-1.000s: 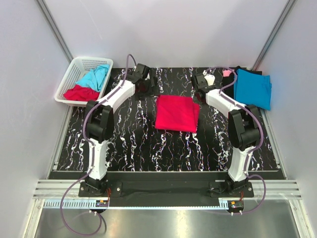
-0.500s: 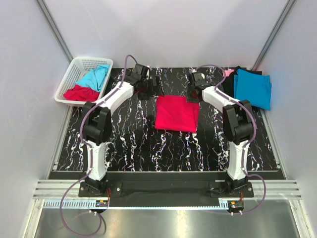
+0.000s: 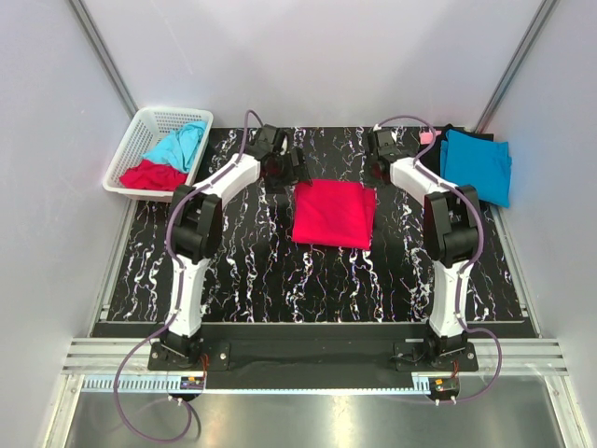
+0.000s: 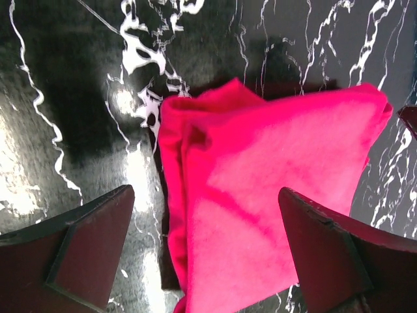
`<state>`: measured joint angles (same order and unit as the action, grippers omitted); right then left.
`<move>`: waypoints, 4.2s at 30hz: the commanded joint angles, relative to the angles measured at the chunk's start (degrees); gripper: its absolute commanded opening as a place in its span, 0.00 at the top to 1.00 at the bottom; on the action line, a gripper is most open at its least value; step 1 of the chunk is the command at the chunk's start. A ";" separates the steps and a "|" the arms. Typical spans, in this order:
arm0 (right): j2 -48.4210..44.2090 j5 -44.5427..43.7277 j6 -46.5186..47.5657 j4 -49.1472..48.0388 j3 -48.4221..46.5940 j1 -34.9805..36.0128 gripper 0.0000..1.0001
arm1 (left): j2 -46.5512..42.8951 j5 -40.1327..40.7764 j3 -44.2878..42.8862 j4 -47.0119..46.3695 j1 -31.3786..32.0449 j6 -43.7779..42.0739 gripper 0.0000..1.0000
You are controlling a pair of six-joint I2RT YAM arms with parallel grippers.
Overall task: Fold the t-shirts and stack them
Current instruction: Fold the tshirt
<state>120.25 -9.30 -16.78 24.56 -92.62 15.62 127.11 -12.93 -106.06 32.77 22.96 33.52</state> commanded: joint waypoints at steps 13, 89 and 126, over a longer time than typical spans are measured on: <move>1.92 14.04 0.78 -7.85 0.24 -2.96 0.71 | 5.34 6.43 -6.79 -0.17 -0.20 2.69 0.01; -6.07 20.91 2.36 -12.87 9.46 -2.61 1.00 | 8.86 0.45 -12.59 1.50 -0.02 5.51 1.00; -24.28 -14.07 -2.12 -14.71 24.24 5.30 1.00 | 10.85 -6.14 -22.60 6.16 4.46 -5.48 0.80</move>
<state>92.68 -17.26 -17.23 11.53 -66.85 20.73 133.03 -15.35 -124.75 37.71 27.75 28.95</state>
